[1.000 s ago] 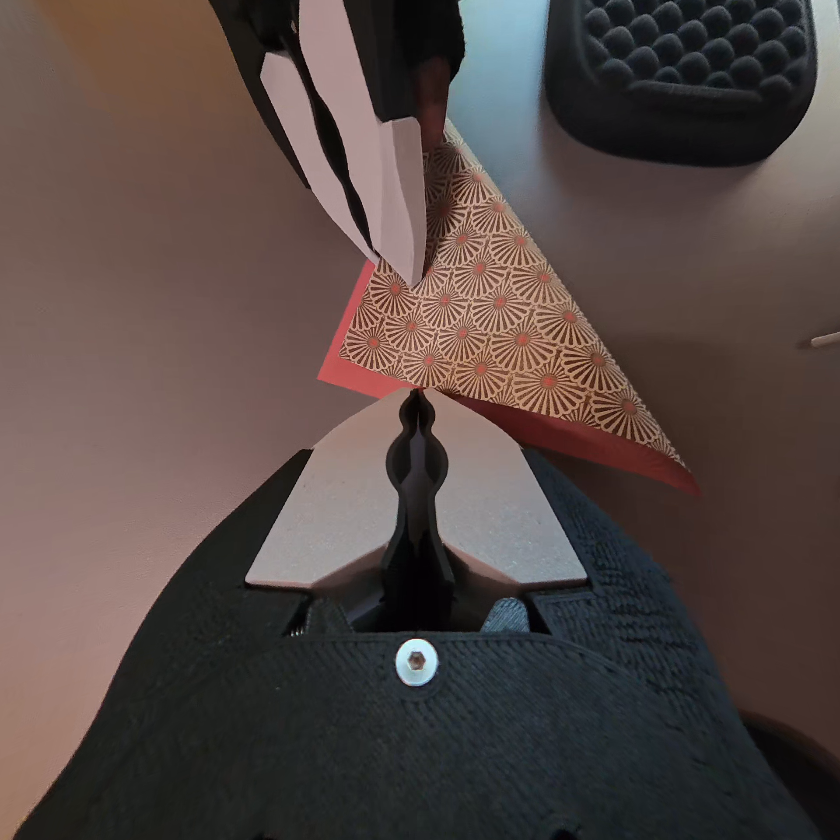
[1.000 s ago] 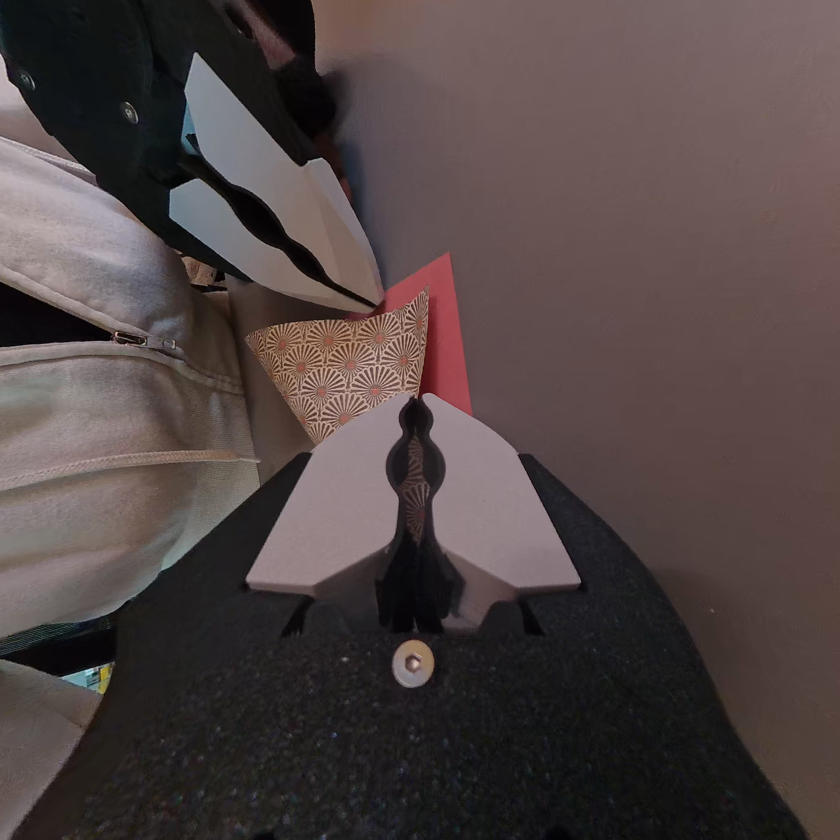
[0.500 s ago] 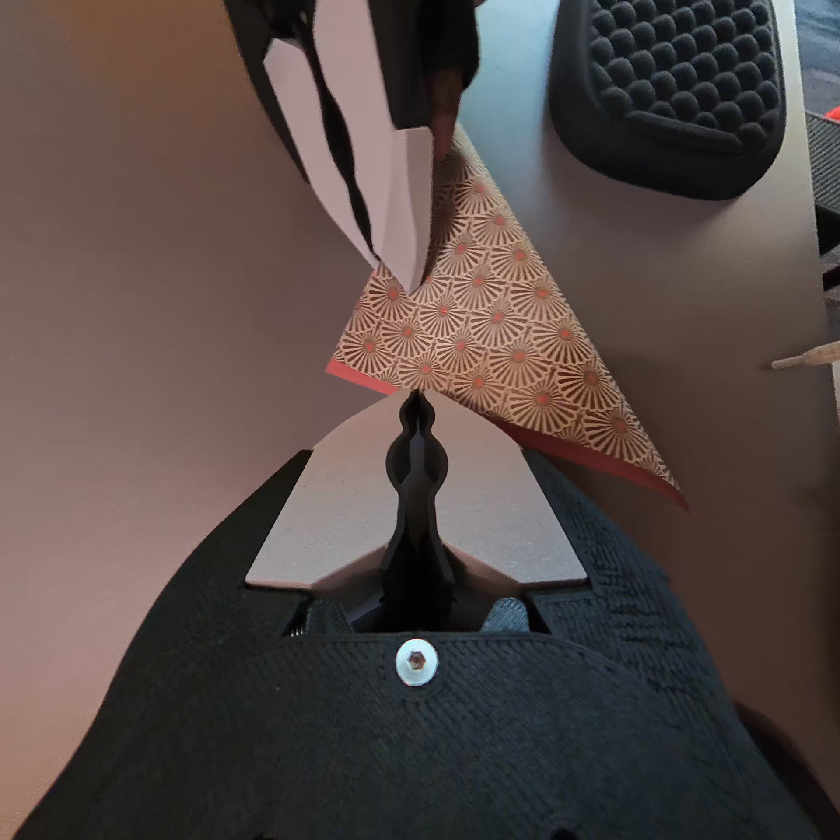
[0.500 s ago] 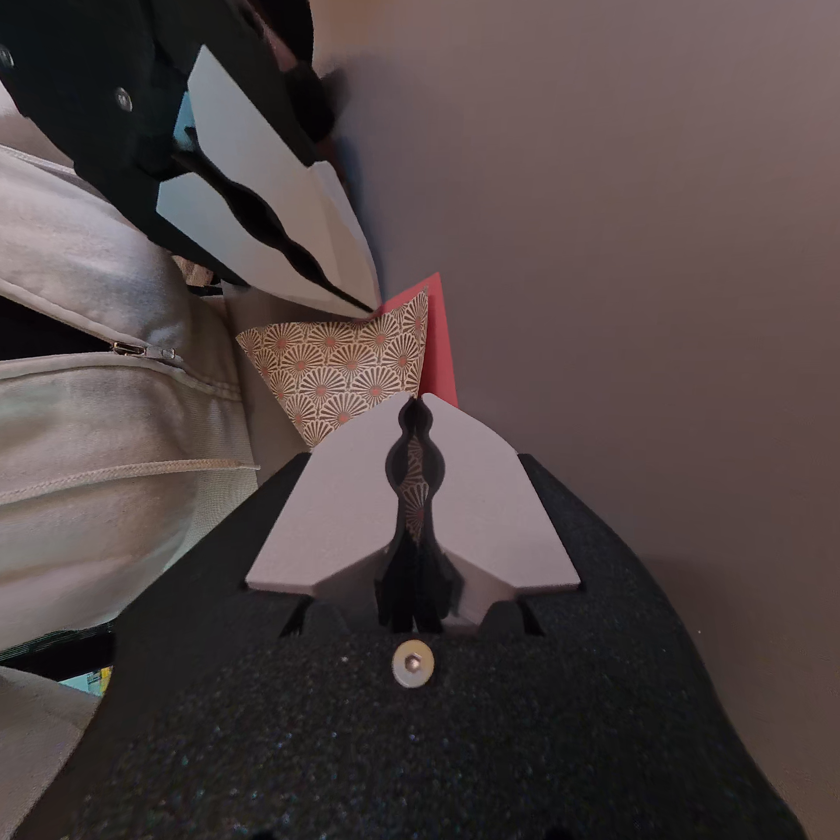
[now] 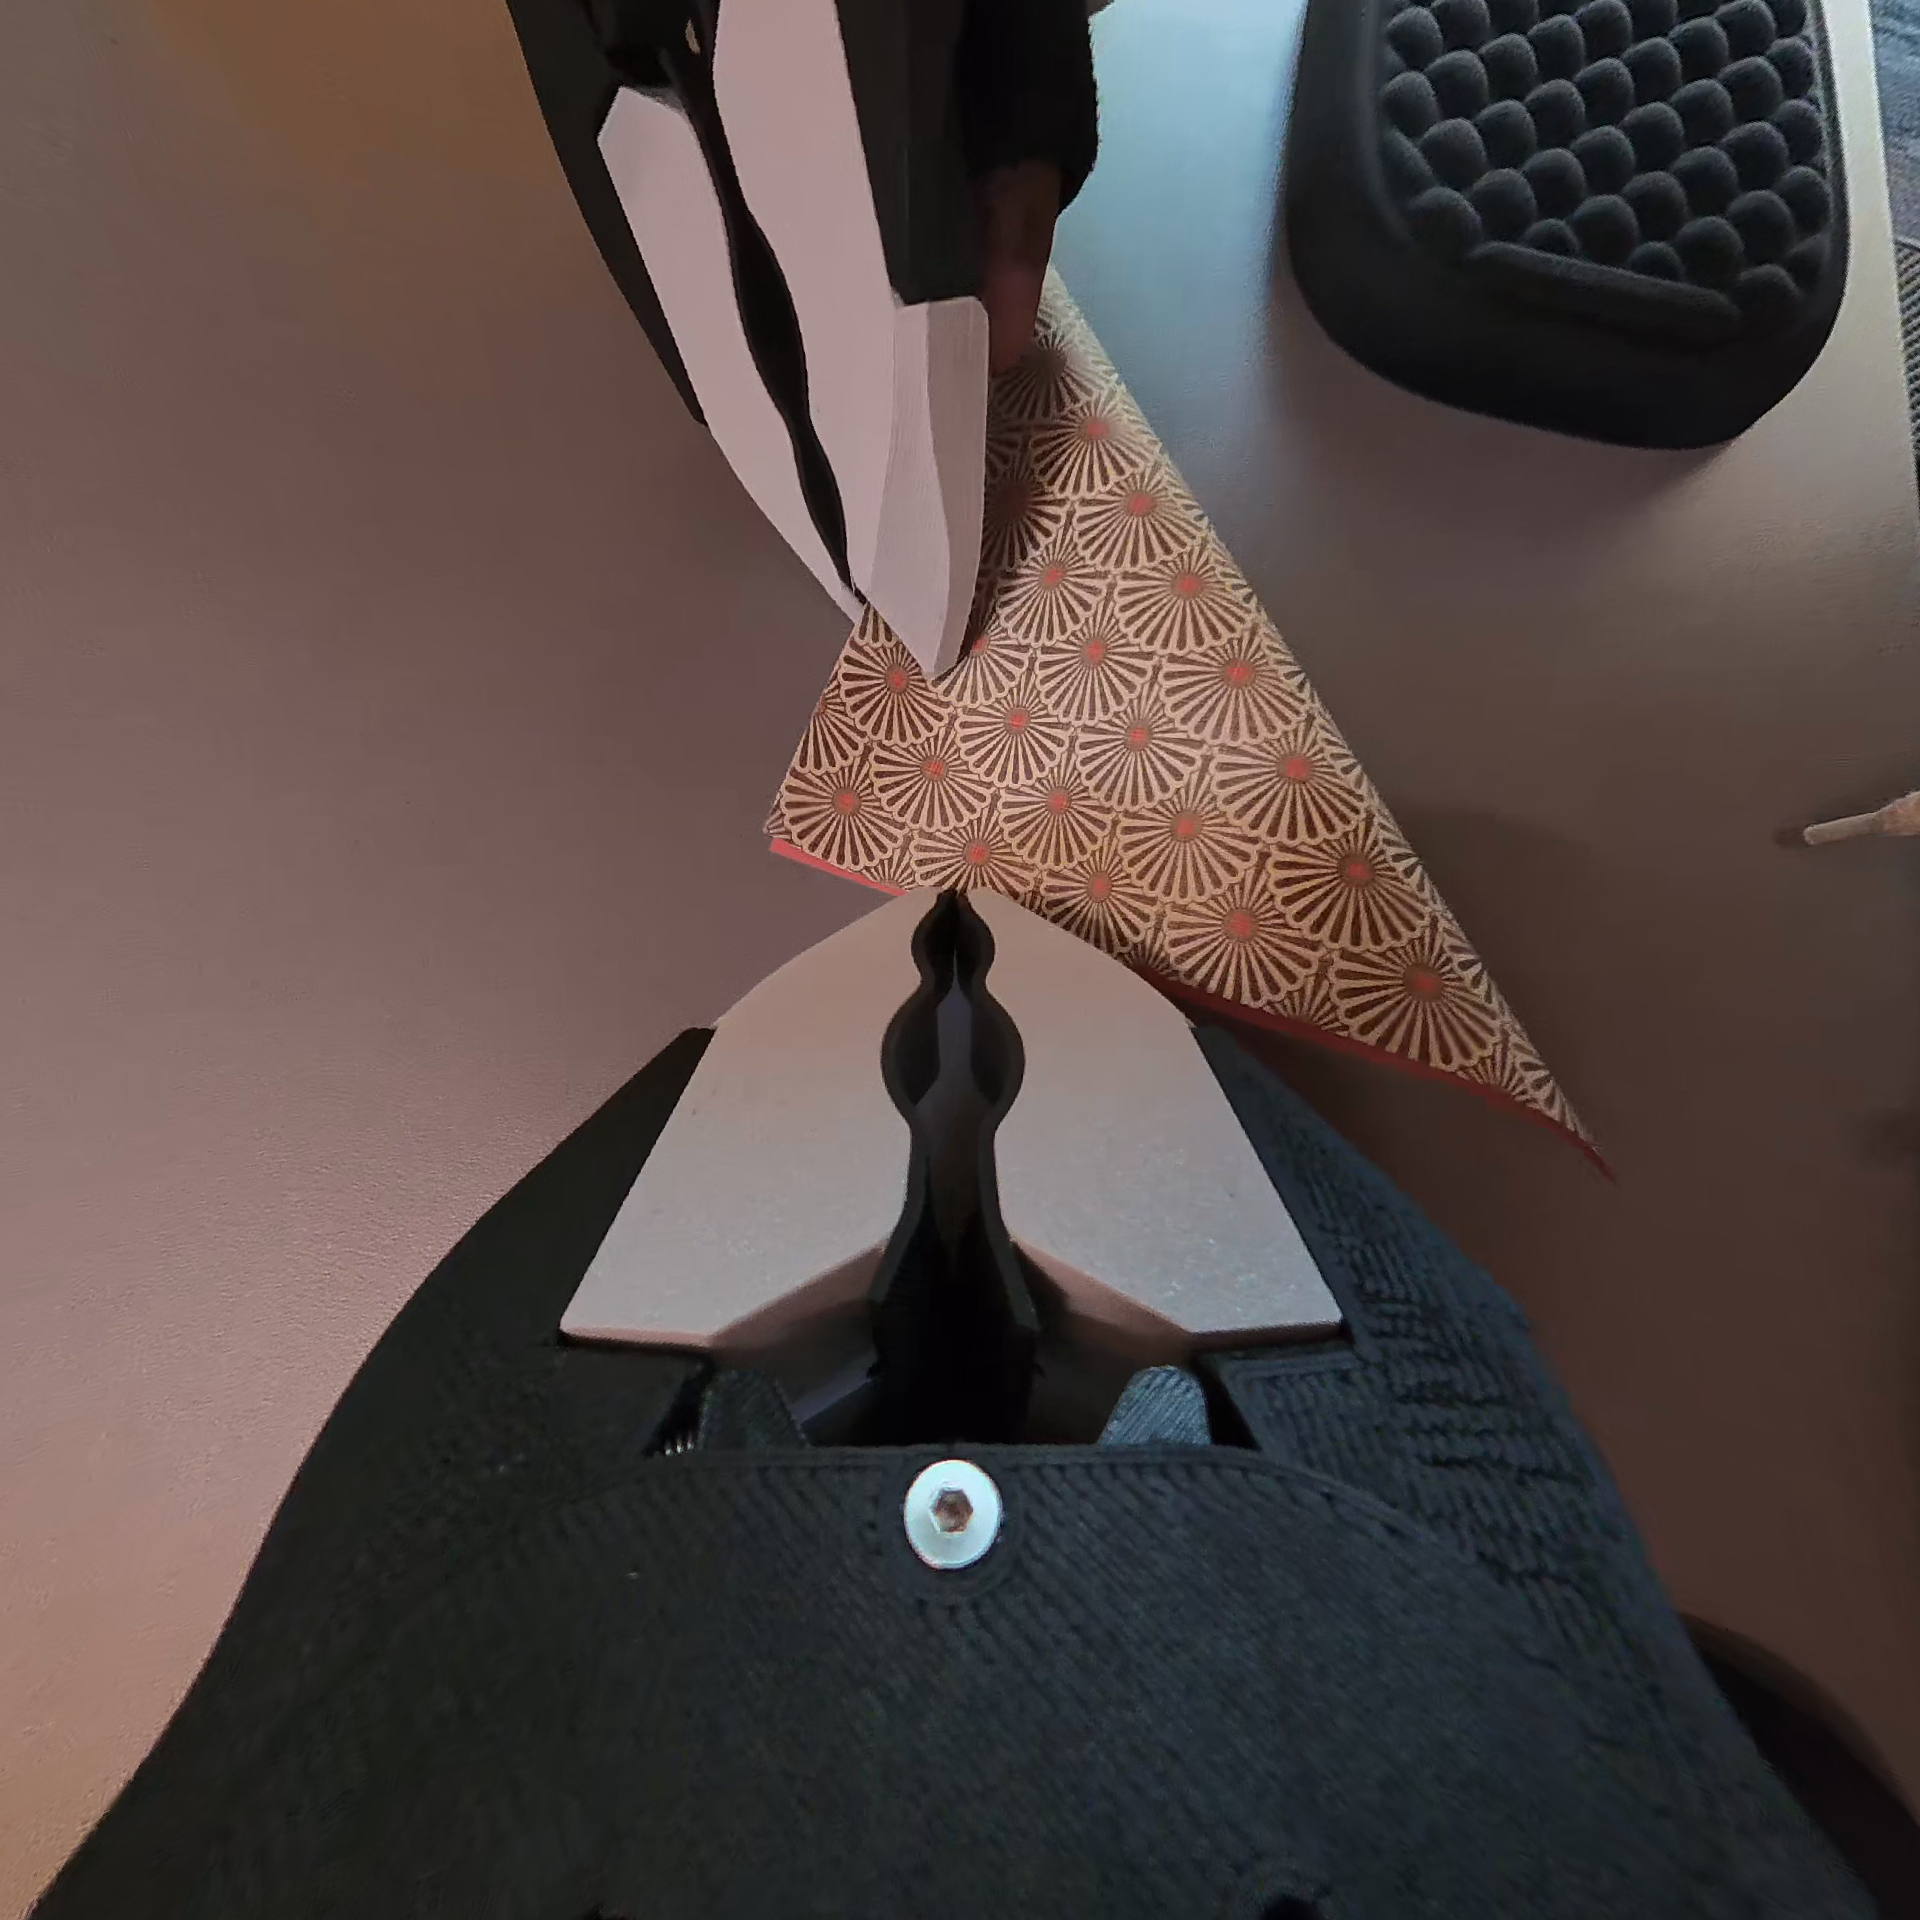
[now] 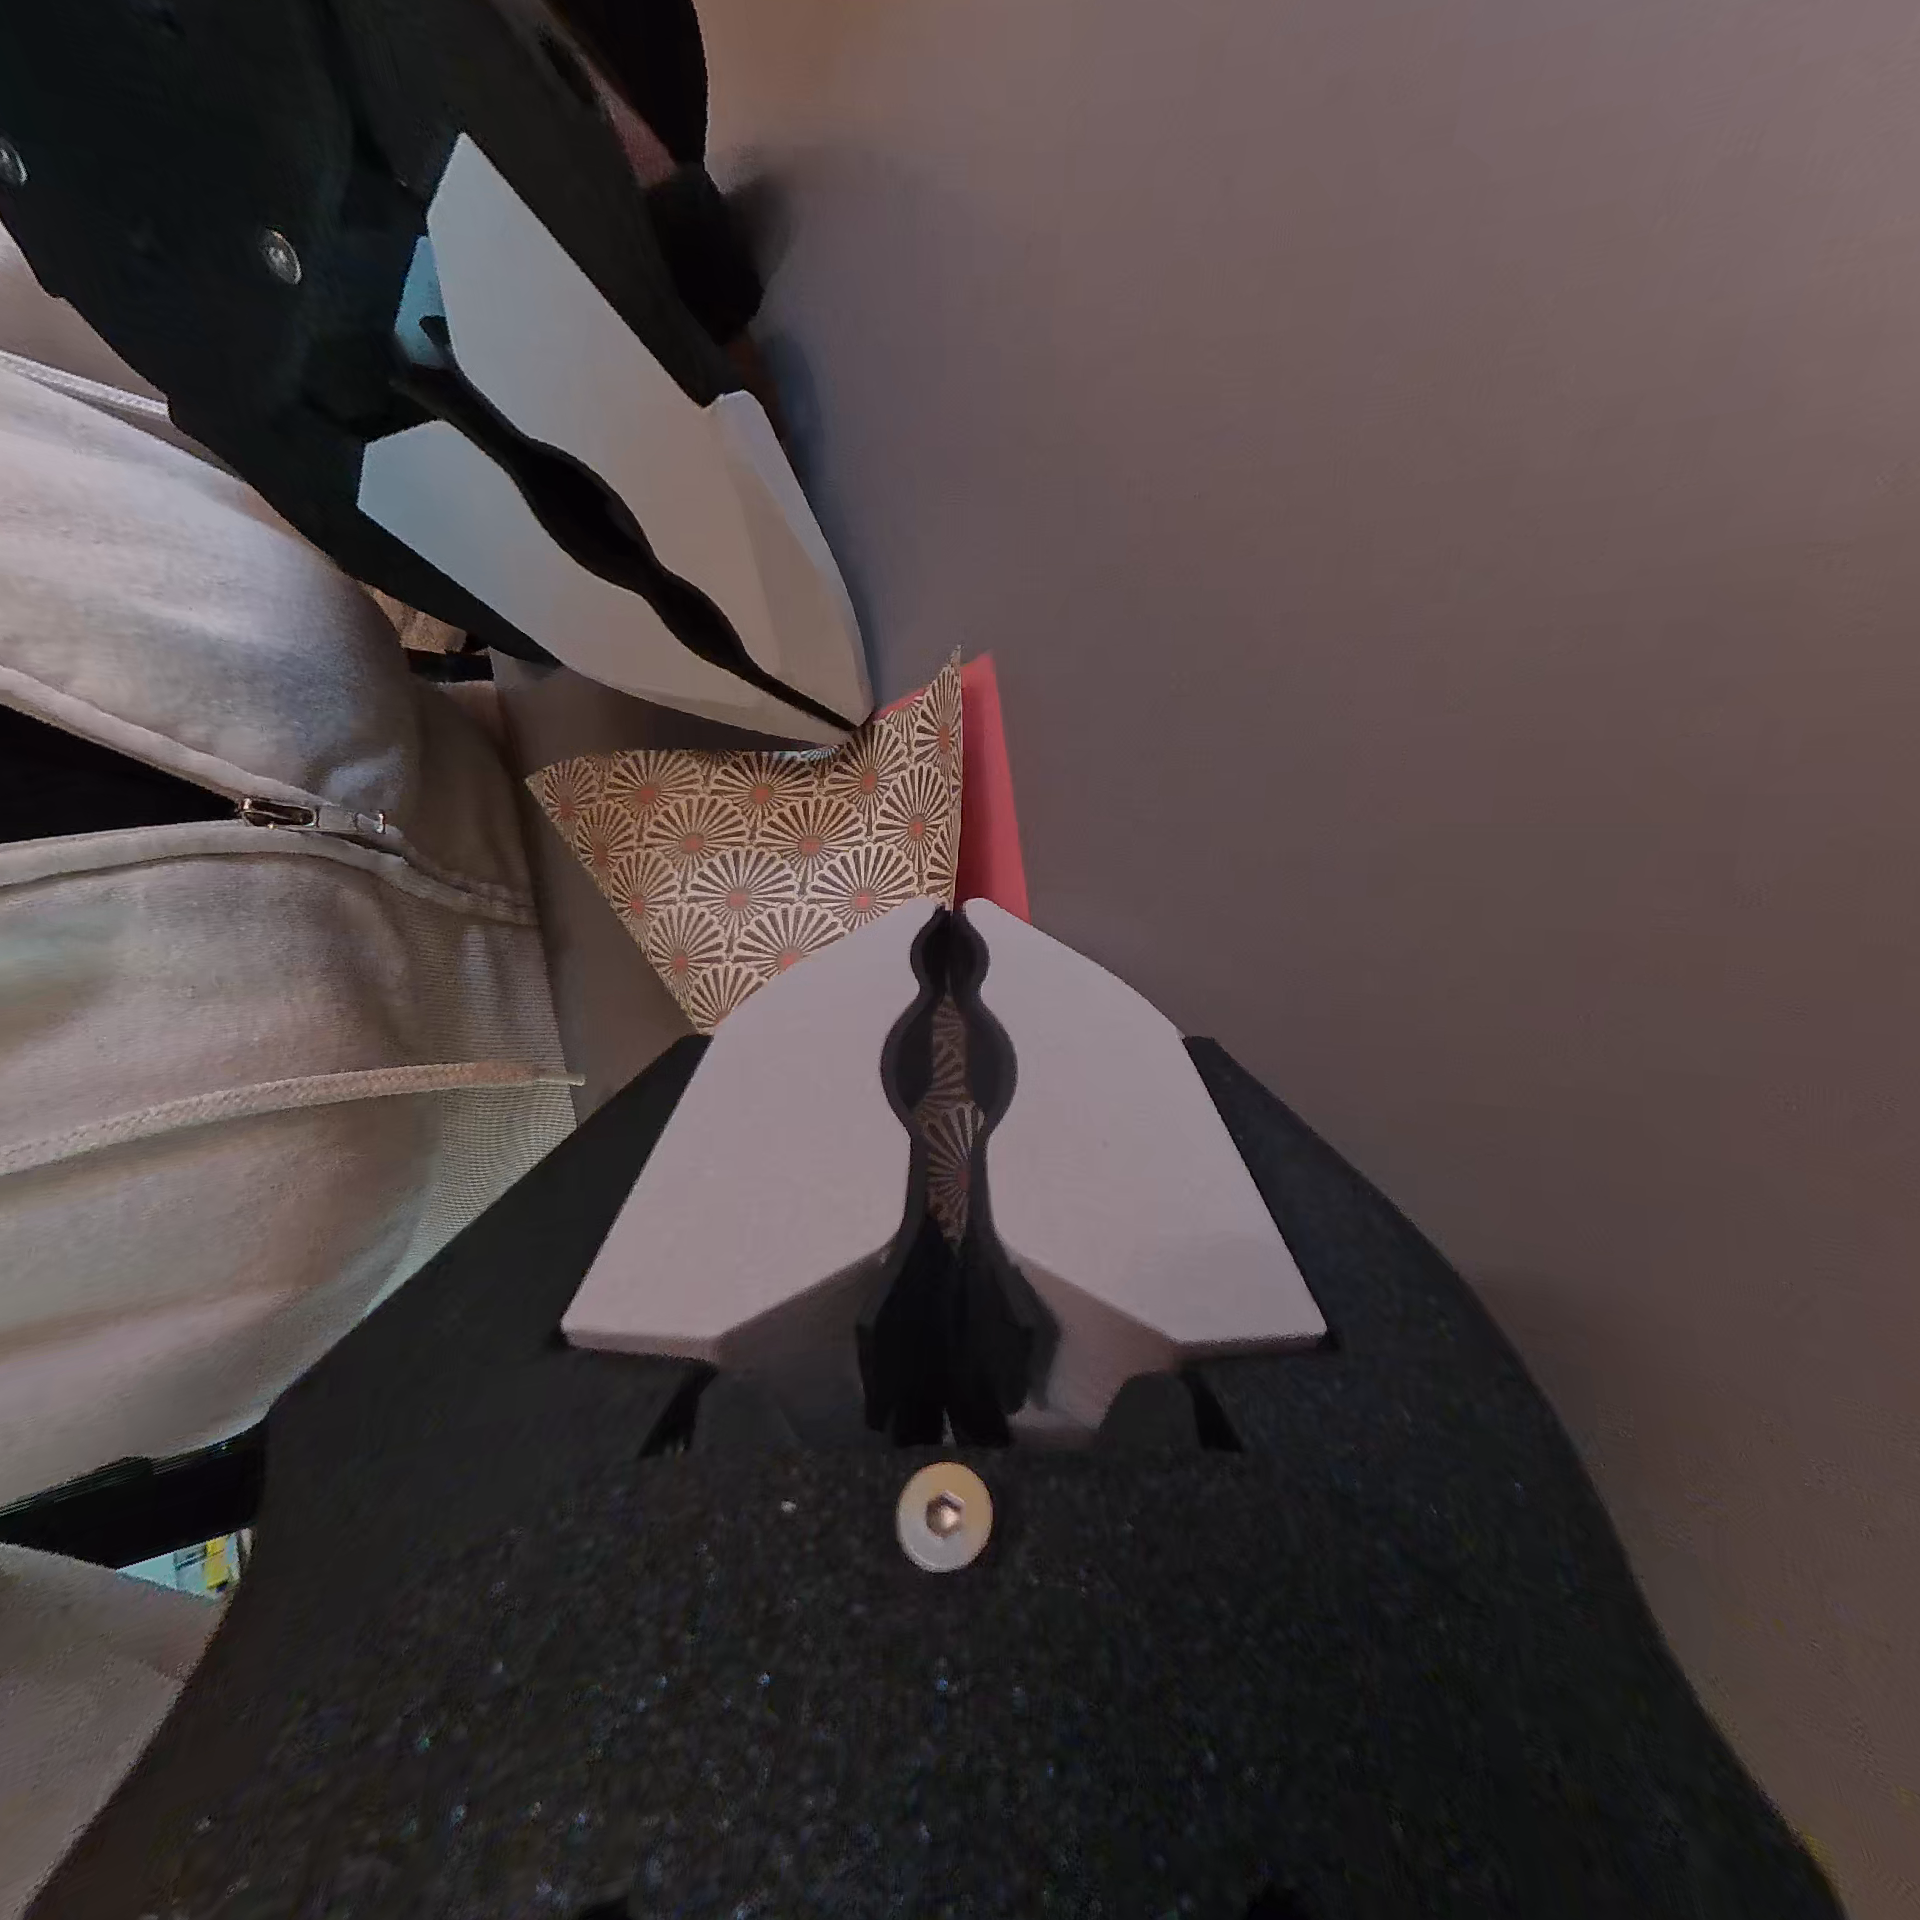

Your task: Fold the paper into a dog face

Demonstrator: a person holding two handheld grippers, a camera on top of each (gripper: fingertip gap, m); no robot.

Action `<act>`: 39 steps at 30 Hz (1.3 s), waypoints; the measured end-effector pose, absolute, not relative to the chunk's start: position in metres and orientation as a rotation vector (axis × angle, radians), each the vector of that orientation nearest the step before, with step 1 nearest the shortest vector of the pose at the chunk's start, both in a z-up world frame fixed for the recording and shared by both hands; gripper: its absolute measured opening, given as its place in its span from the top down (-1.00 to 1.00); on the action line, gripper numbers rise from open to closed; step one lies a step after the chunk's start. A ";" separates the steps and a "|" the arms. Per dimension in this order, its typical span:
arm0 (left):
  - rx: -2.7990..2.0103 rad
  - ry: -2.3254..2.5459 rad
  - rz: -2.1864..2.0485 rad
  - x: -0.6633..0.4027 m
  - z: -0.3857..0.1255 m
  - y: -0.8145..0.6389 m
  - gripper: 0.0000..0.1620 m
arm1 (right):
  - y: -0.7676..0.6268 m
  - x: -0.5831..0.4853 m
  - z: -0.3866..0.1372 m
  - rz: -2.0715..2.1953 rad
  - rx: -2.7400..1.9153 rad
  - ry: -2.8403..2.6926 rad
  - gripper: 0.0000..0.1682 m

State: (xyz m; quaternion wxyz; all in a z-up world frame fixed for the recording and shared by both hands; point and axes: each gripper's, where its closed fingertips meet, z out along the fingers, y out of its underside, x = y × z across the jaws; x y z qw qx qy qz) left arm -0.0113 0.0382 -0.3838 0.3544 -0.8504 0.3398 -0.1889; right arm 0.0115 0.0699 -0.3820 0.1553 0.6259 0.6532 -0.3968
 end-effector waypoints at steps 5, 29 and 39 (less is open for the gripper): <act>-2.203 0.868 -0.497 -0.011 -0.384 0.038 1.00 | 0.070 0.012 -0.382 -1.099 1.818 1.865 1.00; -2.205 0.844 -0.473 -0.016 -0.384 0.038 1.00 | 0.063 0.013 -0.383 -1.011 1.734 1.976 1.00; -2.205 0.844 -0.474 -0.015 -0.384 0.039 1.00 | 0.058 0.012 -0.382 -1.007 1.700 1.993 1.00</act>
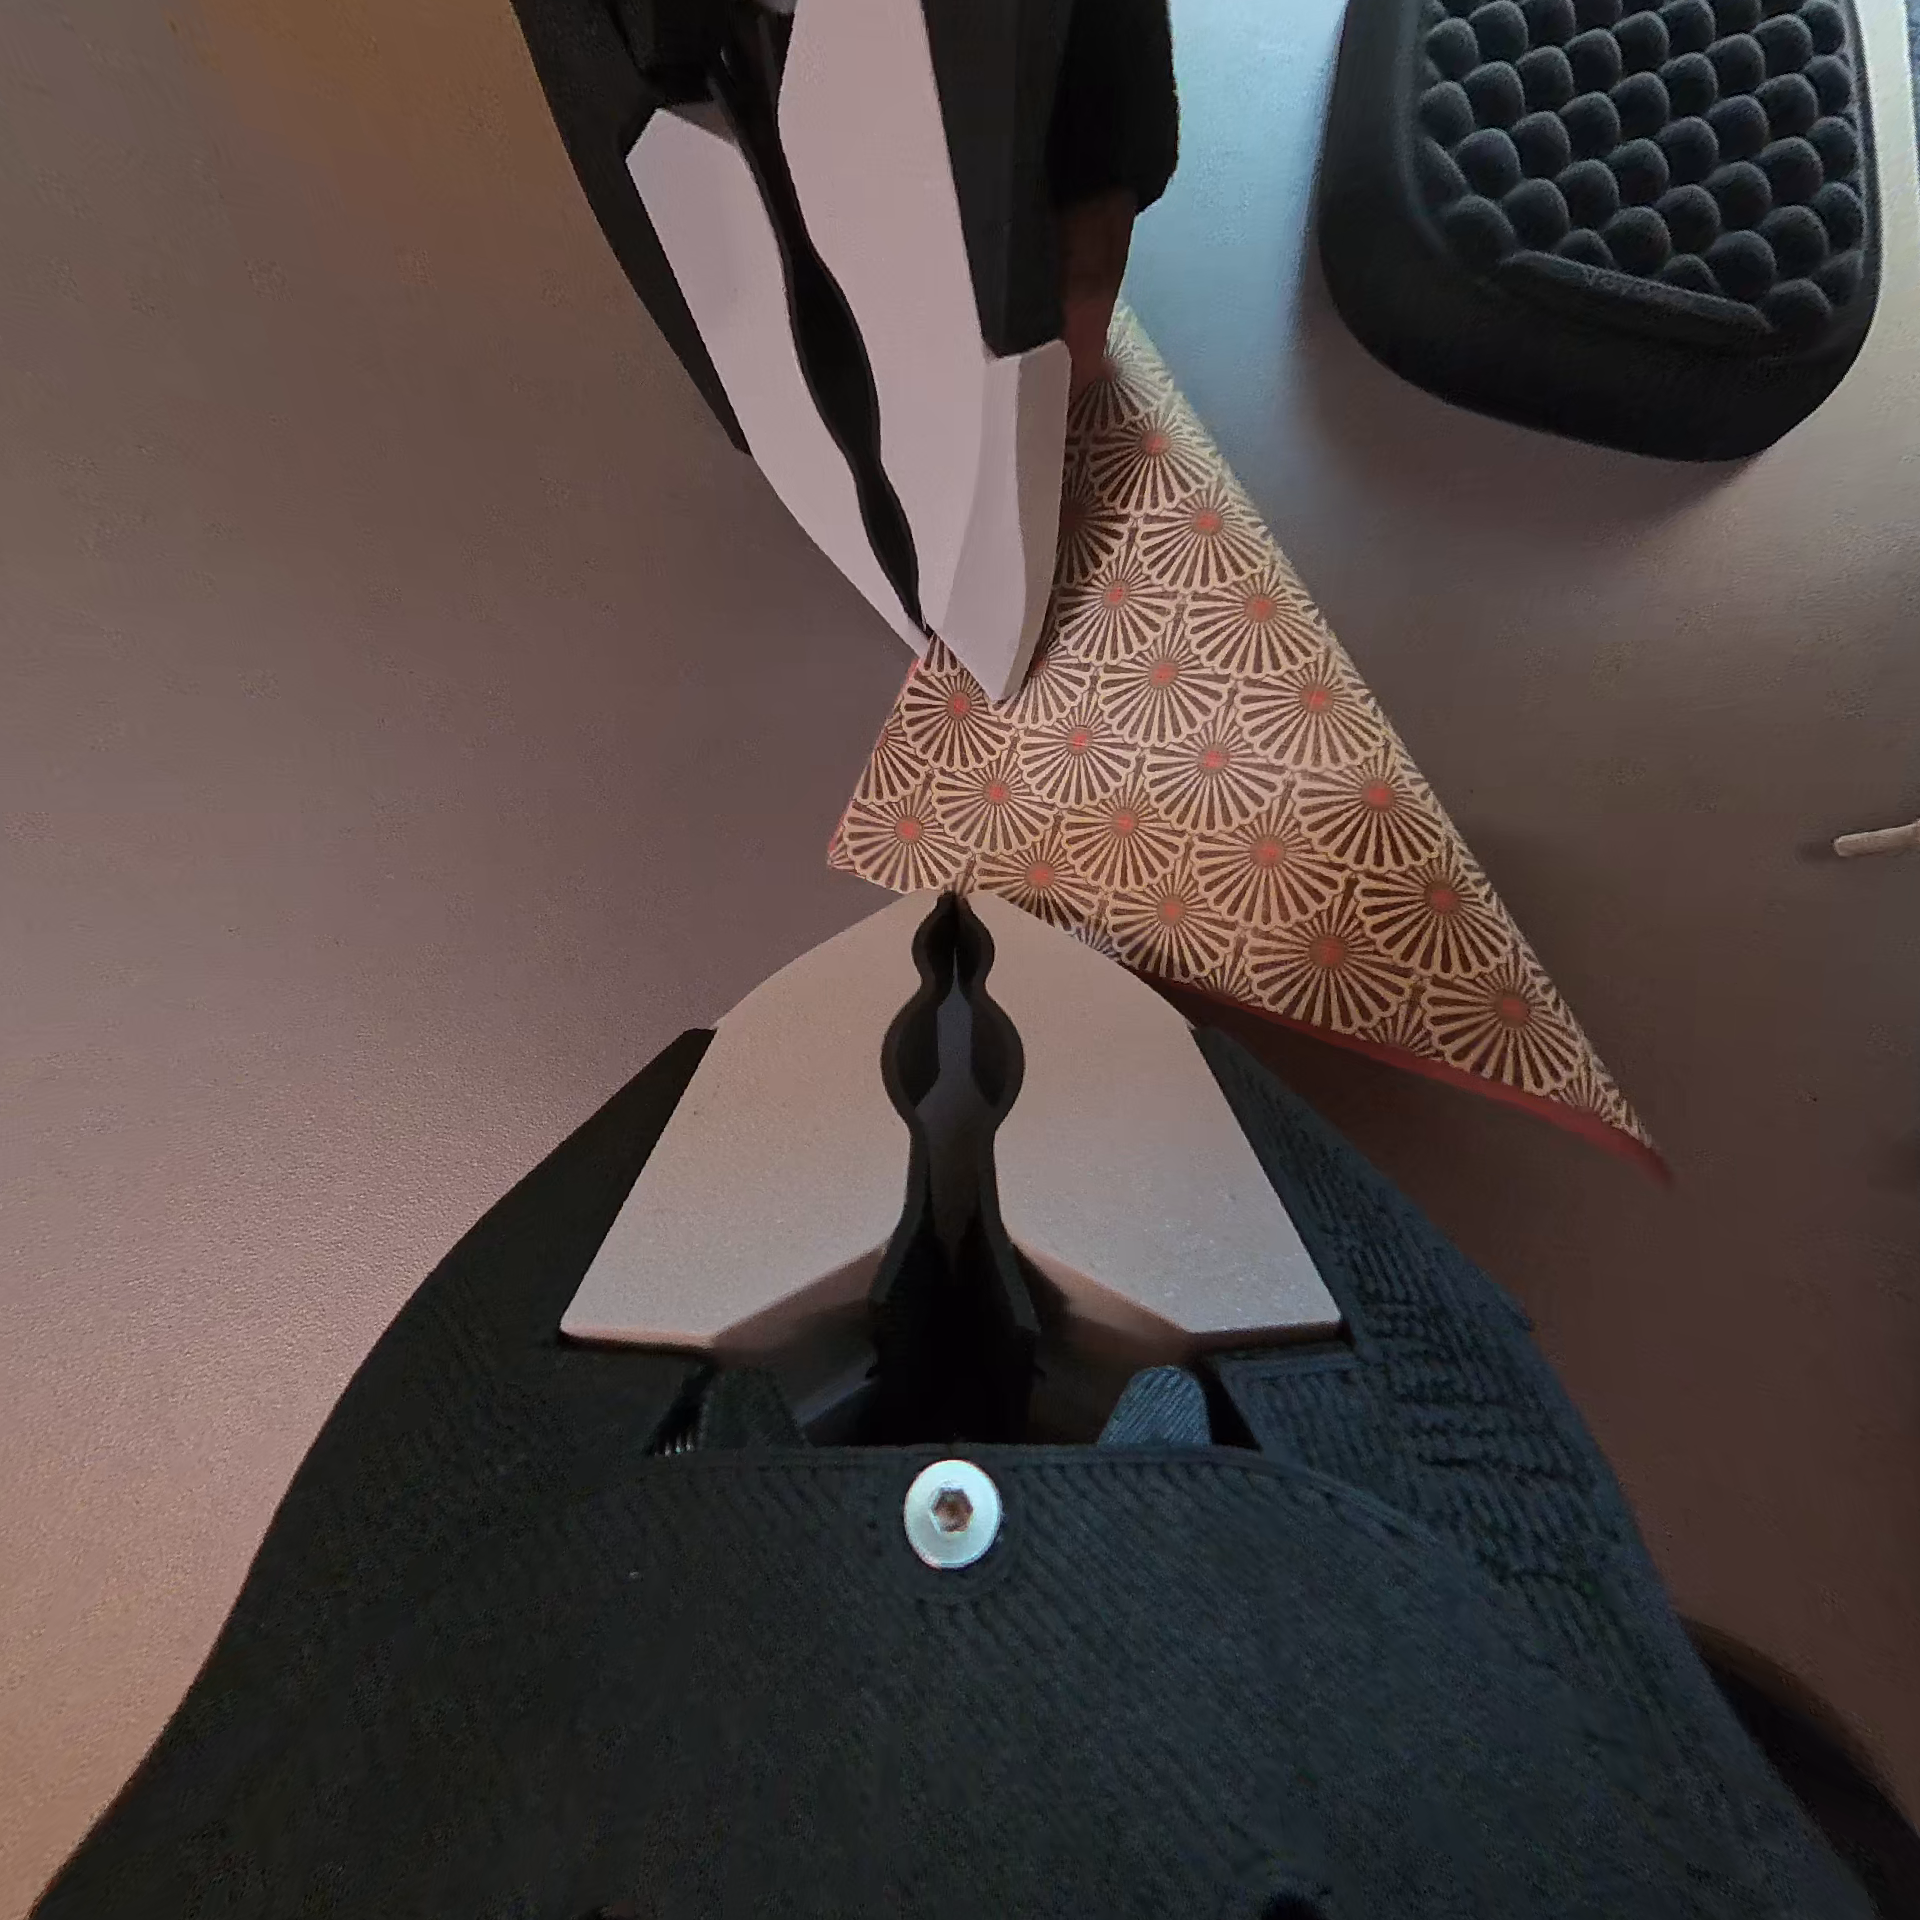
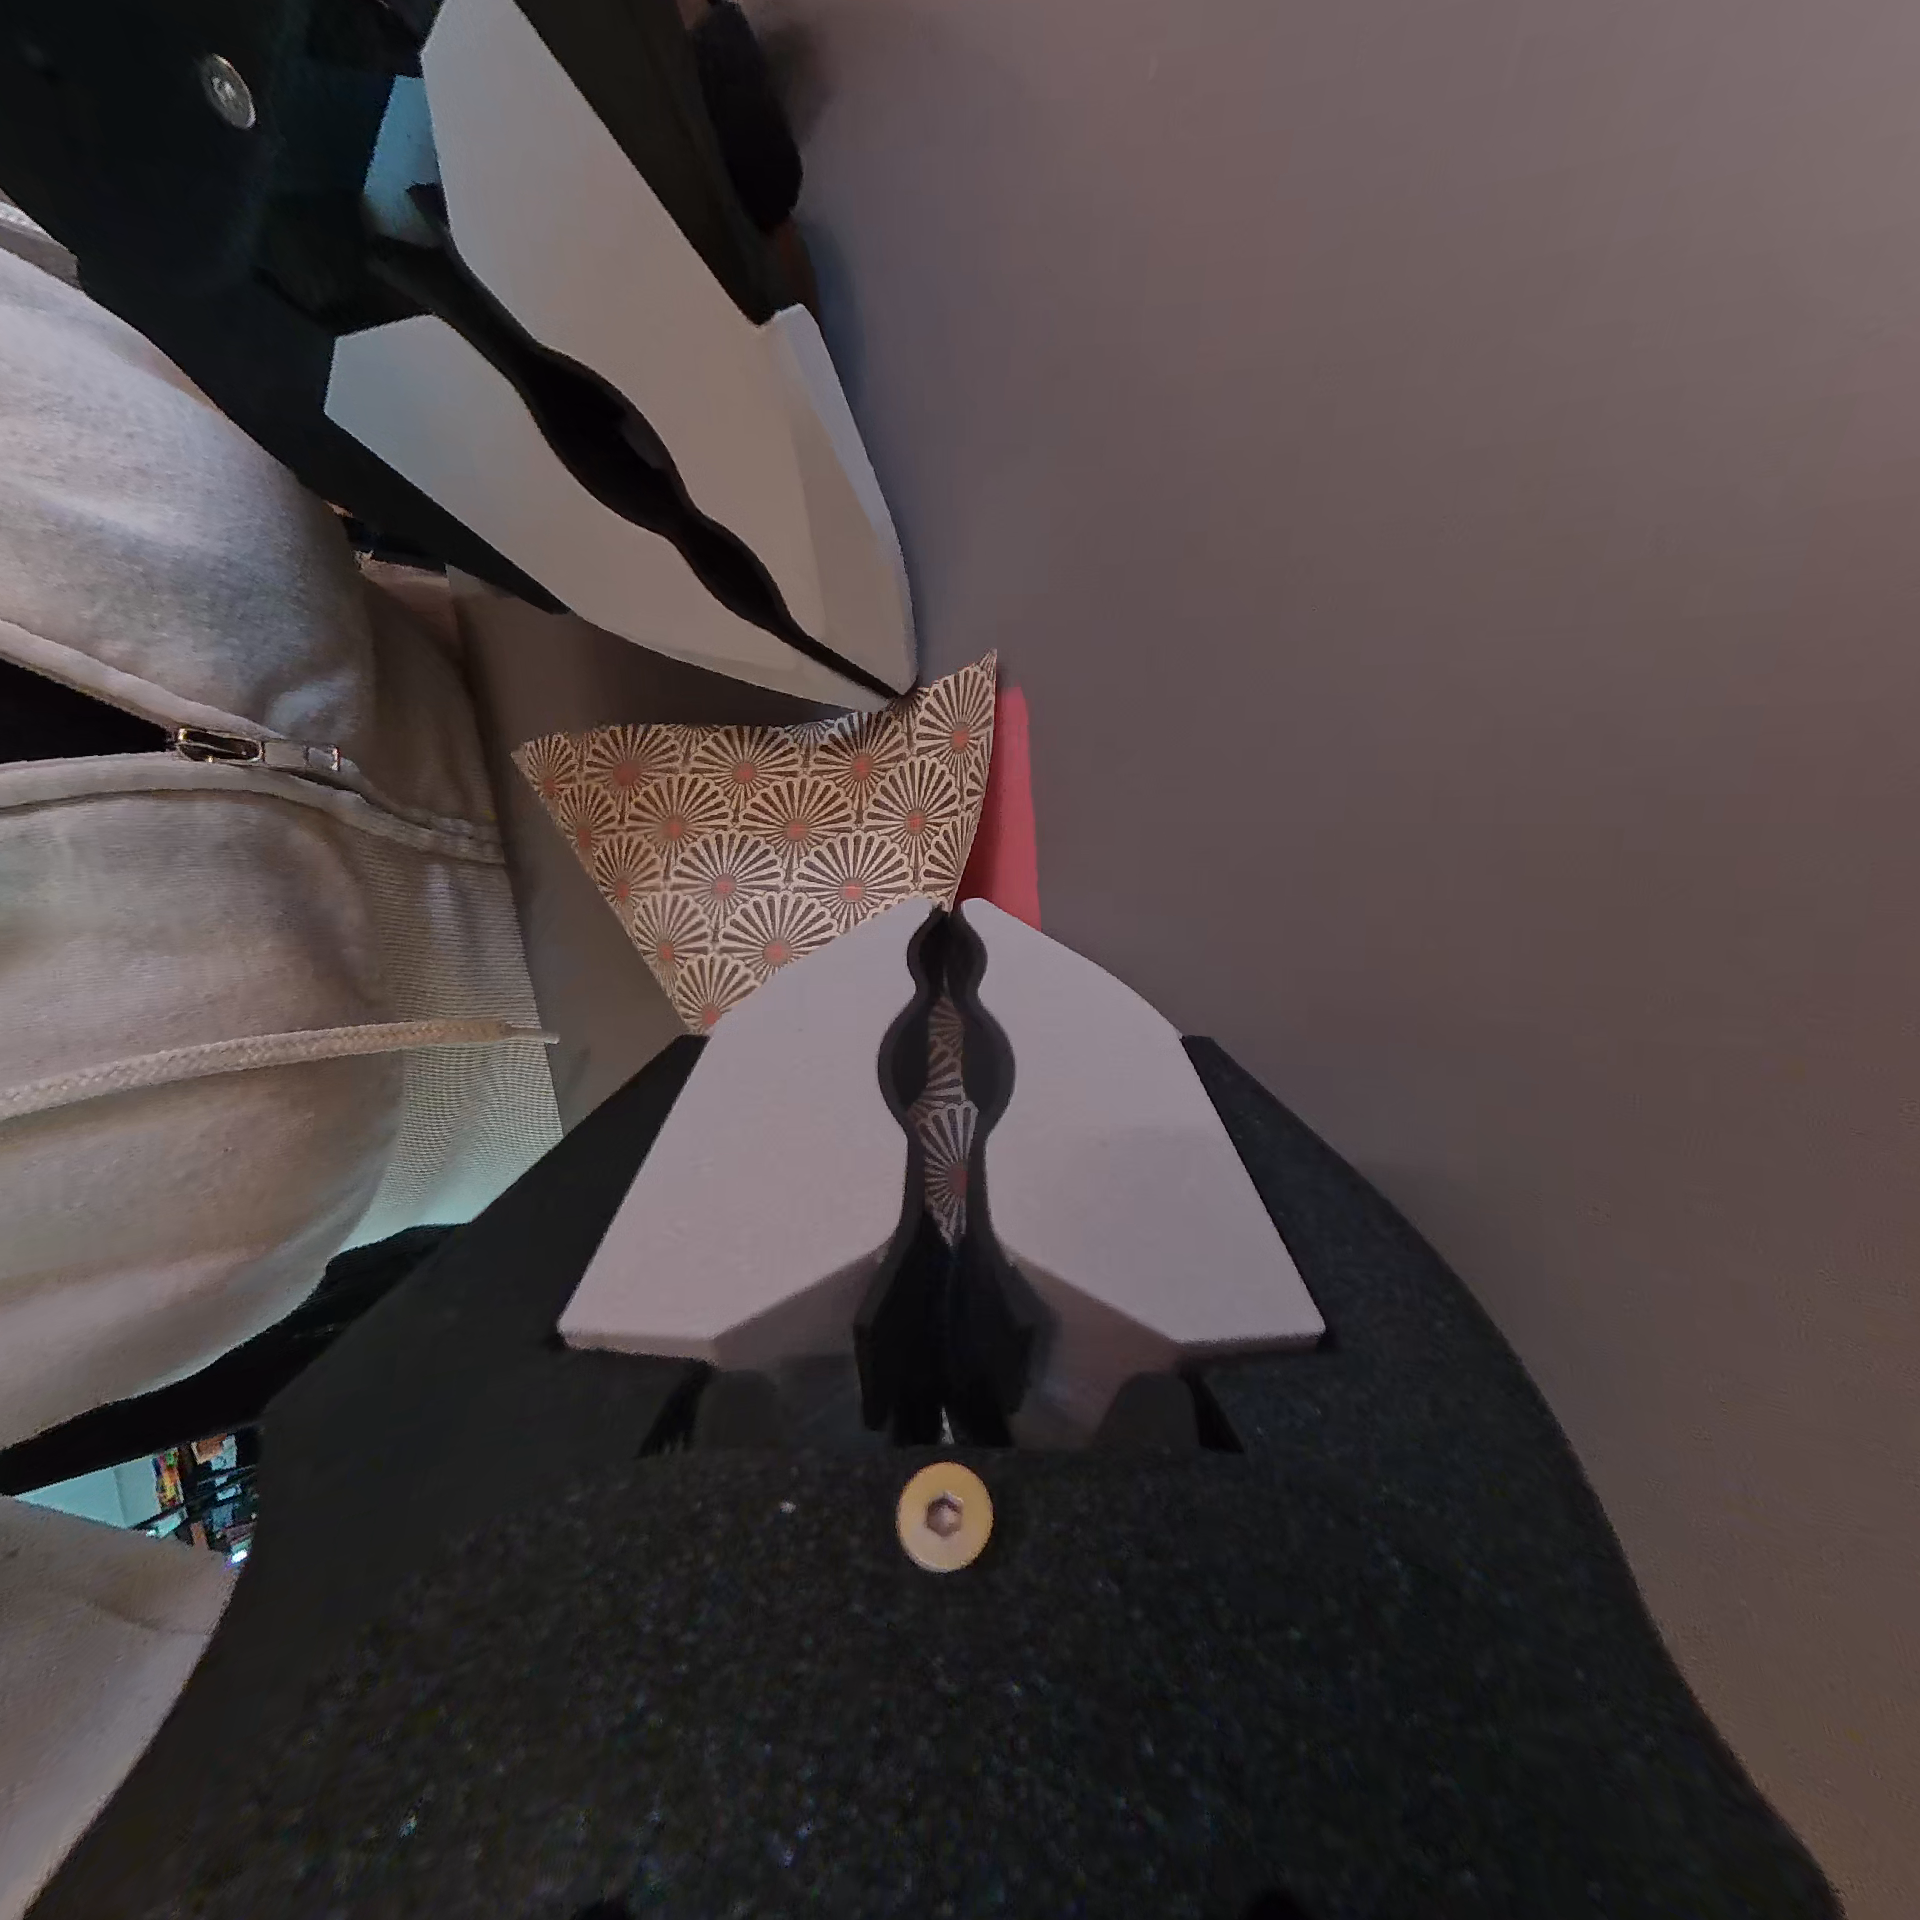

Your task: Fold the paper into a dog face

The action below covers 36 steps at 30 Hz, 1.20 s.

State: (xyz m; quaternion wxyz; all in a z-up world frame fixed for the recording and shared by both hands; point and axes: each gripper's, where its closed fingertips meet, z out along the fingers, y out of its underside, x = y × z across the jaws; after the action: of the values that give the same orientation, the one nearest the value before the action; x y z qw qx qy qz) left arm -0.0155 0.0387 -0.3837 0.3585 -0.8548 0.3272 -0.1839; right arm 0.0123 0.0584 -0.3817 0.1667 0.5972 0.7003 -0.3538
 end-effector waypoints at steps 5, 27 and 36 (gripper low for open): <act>-2.204 0.846 -0.470 -0.015 -0.384 0.039 1.00 | 0.059 0.012 -0.382 -1.007 1.710 1.976 1.00; -1.889 1.357 -0.766 0.023 -0.364 0.061 1.00 | 0.043 0.029 -0.382 -1.236 1.313 2.659 1.00; -2.020 1.404 -0.781 0.019 -0.384 0.056 0.99 | 0.040 0.040 -0.376 -1.234 1.352 2.592 1.00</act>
State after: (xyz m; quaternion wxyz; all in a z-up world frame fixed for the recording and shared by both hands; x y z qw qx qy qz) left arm 0.0191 0.0558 -0.3841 0.2767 -0.7521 0.5227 -0.2907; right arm 0.0396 0.0399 -0.3760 -0.0157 0.4260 0.8167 -0.3889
